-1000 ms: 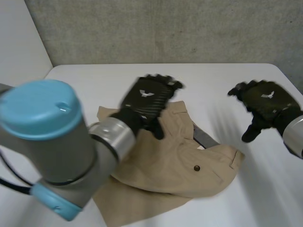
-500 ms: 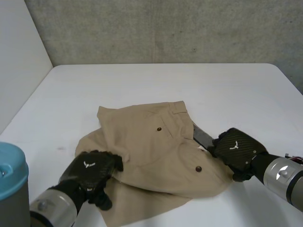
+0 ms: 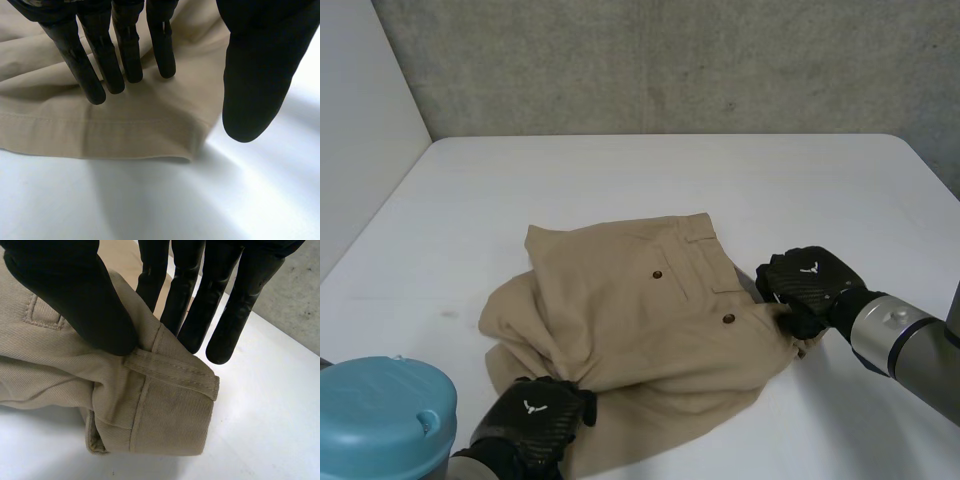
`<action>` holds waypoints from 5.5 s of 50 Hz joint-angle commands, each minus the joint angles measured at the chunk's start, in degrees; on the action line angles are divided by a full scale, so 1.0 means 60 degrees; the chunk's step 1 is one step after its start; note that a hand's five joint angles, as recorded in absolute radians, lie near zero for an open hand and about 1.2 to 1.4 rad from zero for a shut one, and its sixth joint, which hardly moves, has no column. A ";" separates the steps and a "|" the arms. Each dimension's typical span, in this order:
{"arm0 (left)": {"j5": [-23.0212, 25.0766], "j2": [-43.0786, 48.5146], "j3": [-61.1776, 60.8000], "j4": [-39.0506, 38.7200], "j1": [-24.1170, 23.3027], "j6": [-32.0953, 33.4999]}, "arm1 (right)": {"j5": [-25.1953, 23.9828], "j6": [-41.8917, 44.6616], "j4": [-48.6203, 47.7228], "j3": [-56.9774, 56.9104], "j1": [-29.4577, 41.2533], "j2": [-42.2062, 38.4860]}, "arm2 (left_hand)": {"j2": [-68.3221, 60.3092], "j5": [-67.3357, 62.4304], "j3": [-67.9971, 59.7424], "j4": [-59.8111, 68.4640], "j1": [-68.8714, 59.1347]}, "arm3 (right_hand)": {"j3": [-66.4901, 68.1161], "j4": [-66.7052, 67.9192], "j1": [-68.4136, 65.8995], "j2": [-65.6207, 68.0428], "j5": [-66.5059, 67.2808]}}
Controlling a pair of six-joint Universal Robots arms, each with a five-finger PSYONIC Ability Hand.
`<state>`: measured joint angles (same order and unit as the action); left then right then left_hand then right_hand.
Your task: Fold the shorts.
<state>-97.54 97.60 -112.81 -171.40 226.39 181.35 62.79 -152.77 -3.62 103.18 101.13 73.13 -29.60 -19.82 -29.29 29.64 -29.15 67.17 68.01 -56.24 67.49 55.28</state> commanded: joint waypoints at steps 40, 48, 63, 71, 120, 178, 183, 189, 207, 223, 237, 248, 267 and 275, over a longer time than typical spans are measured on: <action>-0.0575 0.1356 0.0256 -0.2004 0.0002 0.0375 | 0.0888 -0.0627 -0.0129 0.0074 0.0094 0.0029 | -0.8401 -0.8363 -0.8451 0.8393 -0.8476 | 0.2138 0.1998 -0.3960 0.2086 0.2453; -0.0648 0.1195 0.0183 -0.1887 -0.0465 0.0492 | 0.0888 -0.0627 -0.0129 0.0133 0.0108 0.0058 | -0.2311 -0.2273 -0.2362 0.2304 -0.2386 | 0.2138 0.1998 -0.3960 0.2086 0.2453; -0.0634 0.0535 -0.0389 -0.1579 -0.0789 0.0610 | 0.0858 -0.0598 -0.0129 0.0148 0.0137 0.0072 | -0.0582 -0.0545 -0.0633 0.0575 -0.0657 | 0.2138 0.1998 -0.3960 0.2086 0.2453; -0.0634 0.0887 -0.0403 -0.1988 -0.0759 0.0610 | 0.0858 -0.0598 -0.0129 0.0191 0.0138 0.0073 | -0.1170 -0.1133 -0.1221 0.1163 -0.1245 | 0.2138 0.1998 -0.3960 0.2086 0.2453; -0.1073 0.0011 -0.0140 -0.3132 -0.0321 0.1151 | 0.1106 -0.0466 0.0250 0.0250 0.0108 0.0744 | -0.8401 -0.8363 -0.8451 0.8393 -0.8476 | 0.2138 0.1998 -0.3960 0.2086 0.2453; 0.0627 0.3110 0.7327 -0.2399 0.3049 0.1357 | 0.3639 -0.0539 0.2086 -0.5638 0.1119 -0.1405 | -0.8401 -0.8363 -0.8451 0.8393 -0.8476 | 0.2138 0.1998 -0.3960 0.2086 0.2453; 0.0363 0.4649 0.9043 -0.2940 0.3225 0.1371 | 0.4681 -0.0480 -0.1120 -0.5698 0.1426 -0.2153 | -0.8401 -0.8363 -0.8451 0.8393 -0.8476 | 0.2138 0.1998 -0.3960 0.2086 0.2453; 0.0348 0.6203 1.0158 -0.4754 0.3239 0.1386 | 0.4930 0.0177 -0.4200 -0.6004 0.1544 -0.3222 | -0.8401 -0.8363 -0.8451 0.8393 -0.8476 | 0.2138 0.1998 -0.3960 0.2086 0.2453; 0.0729 0.6688 0.9207 -0.7321 0.3298 0.1474 | 0.5106 0.0941 -0.4260 -0.5611 0.1881 -0.3123 | 0.3266 0.3304 0.3216 -0.3274 0.3191 | -0.9528 -0.9669 0.7706 -0.9581 -0.9214; 0.0729 0.1900 0.3218 -0.5580 0.3269 0.1298 | 0.2325 0.0838 0.0703 -0.2901 0.0315 -0.0617 | 0.3007 0.3044 0.2956 -0.3014 0.2932 | -0.9528 -0.9669 0.7706 -0.9581 -0.9214; 0.1138 0.0023 0.0213 -0.2577 0.2039 0.0201 | -0.0414 0.2534 0.1540 -0.0644 -0.2088 0.0219 | -0.0019 0.0019 -0.0069 0.0011 -0.0094 | -0.3711 -0.3852 0.1889 -0.3764 -0.3397; 0.1681 0.0696 0.0241 -0.1857 0.1702 -0.0914 | -0.0768 0.2875 0.1189 -0.1433 -0.2060 -0.1391 | -0.0274 -0.0237 -0.0325 0.0267 -0.0349 | -0.4074 -0.4214 0.2252 -0.4126 -0.3759; 0.1257 0.2352 0.1501 -0.2516 0.1921 -0.0826 | -0.0606 0.2127 0.0310 -0.3060 -0.1152 -0.3018 | 0.0314 0.0352 0.0264 -0.0322 0.0240 | -0.7187 -0.7328 0.5365 -0.7240 -0.6873; 0.0787 0.2747 0.2013 -0.2868 0.2024 -0.0797 | -0.0343 0.2083 0.0310 -0.3616 -0.0683 -0.3355 | 0.0314 0.0352 0.0264 -0.0322 0.0240 | -0.7551 -0.7691 0.5729 -0.7604 -0.7236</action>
<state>-90.90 112.18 -103.24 -186.83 238.02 176.43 59.46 -139.92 -1.83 84.01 94.98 54.51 -26.04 -15.43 -26.18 25.70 -26.34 24.07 23.29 -50.65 25.39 13.53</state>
